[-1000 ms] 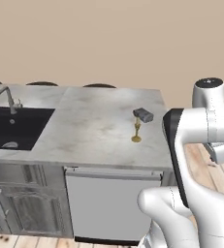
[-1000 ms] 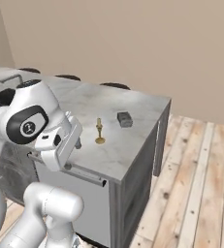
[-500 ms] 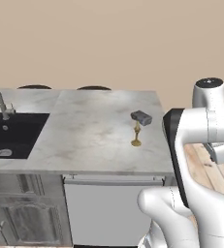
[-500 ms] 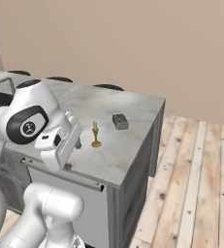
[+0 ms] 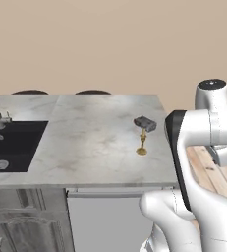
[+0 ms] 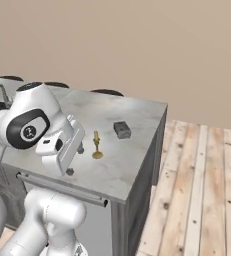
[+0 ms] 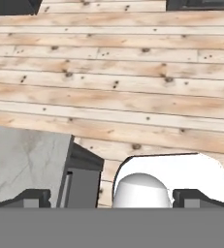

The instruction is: Pick the candle and jar from the dining table and place them in the open cabinet. Close the cabinet after placing the objects.

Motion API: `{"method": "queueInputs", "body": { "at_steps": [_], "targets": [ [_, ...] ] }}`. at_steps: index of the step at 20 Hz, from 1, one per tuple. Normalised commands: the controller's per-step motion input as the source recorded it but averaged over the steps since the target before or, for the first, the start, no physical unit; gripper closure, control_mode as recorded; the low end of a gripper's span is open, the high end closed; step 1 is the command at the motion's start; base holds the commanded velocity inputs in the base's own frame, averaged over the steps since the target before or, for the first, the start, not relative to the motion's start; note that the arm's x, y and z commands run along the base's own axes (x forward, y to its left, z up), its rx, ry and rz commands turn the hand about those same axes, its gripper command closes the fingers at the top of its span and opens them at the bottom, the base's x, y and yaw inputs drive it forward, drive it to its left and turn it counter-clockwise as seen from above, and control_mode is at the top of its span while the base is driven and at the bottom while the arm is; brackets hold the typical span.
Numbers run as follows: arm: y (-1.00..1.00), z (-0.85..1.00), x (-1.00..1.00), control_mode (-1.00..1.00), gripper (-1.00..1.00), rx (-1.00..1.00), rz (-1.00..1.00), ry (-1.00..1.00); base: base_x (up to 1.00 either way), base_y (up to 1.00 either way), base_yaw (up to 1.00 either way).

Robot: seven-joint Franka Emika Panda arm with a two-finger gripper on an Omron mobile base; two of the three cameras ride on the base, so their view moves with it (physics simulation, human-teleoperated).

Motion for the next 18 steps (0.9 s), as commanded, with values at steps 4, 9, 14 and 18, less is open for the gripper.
{"method": "queueInputs", "body": {
  "at_steps": [4,9,14,18],
  "targets": [
    [0.00,0.00,0.00,1.00,-1.00,0.00,0.00,0.00,0.31,0.17,-0.08],
    [0.00,0.00,0.00,1.00,-1.00,0.00,0.00,0.00,0.26,0.14,-0.06],
    [0.08,0.00,0.02,-1.00,-1.00,-0.02,0.00,0.01,0.08,0.11,-0.01],
    [0.30,-0.04,0.00,-1.00,-1.00,-0.05,0.00,0.00,0.00,0.00,0.00]
  ]
}}
